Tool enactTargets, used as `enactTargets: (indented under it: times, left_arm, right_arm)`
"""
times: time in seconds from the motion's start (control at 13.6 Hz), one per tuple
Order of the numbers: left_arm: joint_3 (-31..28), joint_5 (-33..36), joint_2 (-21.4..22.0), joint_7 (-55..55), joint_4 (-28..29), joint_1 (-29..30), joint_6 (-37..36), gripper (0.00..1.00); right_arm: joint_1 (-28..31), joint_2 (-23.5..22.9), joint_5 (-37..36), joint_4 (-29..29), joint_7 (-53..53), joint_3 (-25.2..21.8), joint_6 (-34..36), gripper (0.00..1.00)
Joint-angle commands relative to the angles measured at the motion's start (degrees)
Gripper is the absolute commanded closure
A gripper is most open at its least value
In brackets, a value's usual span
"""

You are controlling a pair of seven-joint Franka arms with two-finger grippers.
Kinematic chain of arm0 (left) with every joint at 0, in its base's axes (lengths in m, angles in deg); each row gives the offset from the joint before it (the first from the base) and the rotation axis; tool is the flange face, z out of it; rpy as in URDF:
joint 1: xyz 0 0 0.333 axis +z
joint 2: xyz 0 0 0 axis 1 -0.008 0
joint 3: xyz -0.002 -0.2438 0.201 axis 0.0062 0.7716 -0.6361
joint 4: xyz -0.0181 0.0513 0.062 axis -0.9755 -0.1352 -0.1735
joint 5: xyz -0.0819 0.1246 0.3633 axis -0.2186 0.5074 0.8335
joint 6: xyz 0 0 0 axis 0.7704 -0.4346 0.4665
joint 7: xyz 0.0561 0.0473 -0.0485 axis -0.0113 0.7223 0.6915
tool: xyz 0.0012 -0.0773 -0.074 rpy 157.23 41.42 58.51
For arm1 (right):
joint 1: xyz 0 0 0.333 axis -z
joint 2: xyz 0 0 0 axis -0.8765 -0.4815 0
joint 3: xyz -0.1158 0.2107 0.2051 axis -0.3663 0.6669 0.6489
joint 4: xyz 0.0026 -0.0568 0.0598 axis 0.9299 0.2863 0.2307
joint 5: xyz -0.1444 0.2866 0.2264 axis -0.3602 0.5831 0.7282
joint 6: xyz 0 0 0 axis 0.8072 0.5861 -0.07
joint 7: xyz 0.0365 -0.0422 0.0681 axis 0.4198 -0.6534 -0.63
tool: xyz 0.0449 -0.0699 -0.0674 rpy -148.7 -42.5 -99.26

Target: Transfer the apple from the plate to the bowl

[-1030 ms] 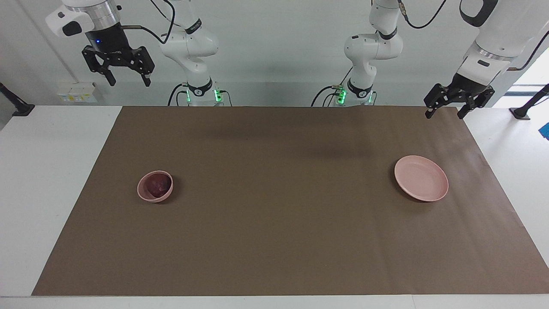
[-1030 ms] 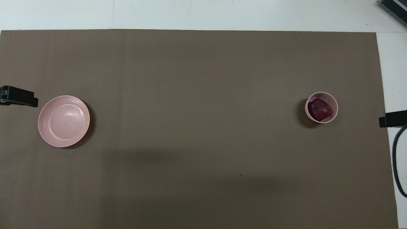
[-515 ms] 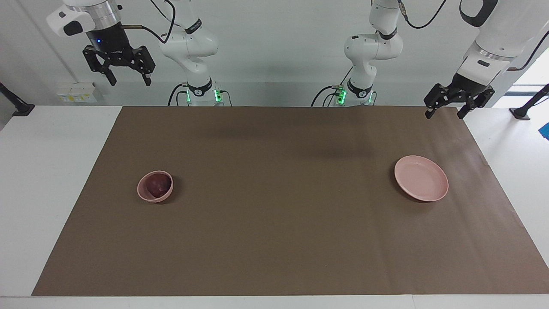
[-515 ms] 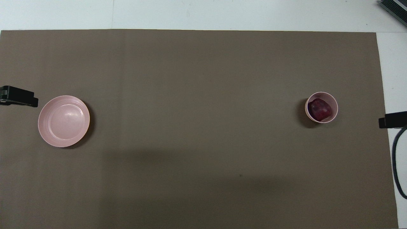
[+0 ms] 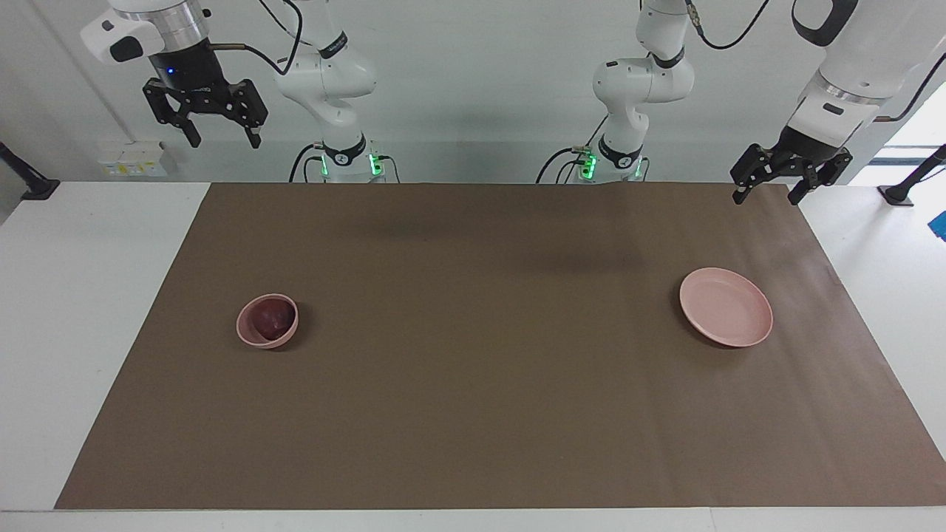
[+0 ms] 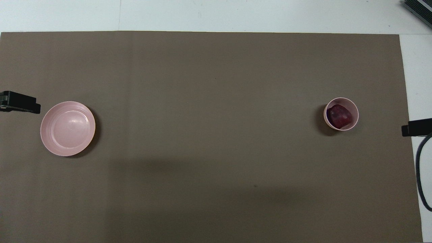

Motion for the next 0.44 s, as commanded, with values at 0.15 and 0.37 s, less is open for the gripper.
enactTargets:
  times: [0.15, 0.37]
  left_arm:
    - [0.59, 0.63, -0.43, 0.49, -1.19, 0.61, -1.21, 0.00]
    - [0.59, 0.63, -0.43, 0.49, -1.19, 0.61, -1.21, 0.00]
  right_arm:
    - [0.57, 1.40, 1.36, 1.22, -1.07, 0.11, 0.28, 0.00]
    - [0.31, 1.40, 1.45, 0.78, -1.07, 0.55, 0.37, 0.00]
